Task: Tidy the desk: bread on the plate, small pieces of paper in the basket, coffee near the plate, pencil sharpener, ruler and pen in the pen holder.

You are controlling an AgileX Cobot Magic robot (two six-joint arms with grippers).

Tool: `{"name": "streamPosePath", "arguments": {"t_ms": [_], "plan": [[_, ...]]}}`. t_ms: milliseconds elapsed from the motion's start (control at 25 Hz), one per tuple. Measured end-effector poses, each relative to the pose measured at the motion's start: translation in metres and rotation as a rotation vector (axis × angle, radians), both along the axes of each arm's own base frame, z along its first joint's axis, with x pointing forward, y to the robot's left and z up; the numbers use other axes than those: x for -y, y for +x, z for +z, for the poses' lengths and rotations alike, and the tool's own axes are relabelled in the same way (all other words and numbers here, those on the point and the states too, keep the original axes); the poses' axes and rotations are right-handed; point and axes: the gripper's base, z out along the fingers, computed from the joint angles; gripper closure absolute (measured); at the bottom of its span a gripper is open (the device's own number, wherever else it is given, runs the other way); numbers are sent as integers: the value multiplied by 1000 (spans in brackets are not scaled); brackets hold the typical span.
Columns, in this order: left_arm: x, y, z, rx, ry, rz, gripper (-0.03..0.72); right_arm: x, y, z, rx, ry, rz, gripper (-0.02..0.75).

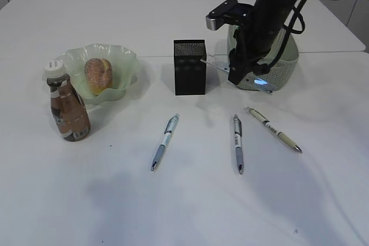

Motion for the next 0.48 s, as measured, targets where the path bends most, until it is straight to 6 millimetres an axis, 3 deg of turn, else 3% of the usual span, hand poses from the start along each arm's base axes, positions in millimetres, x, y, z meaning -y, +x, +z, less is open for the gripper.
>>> {"name": "streamPosePath", "arguments": {"t_ms": [480], "plan": [[1, 4, 4, 47, -29, 13, 240, 0, 0, 2, -25, 30, -142, 435]]}}
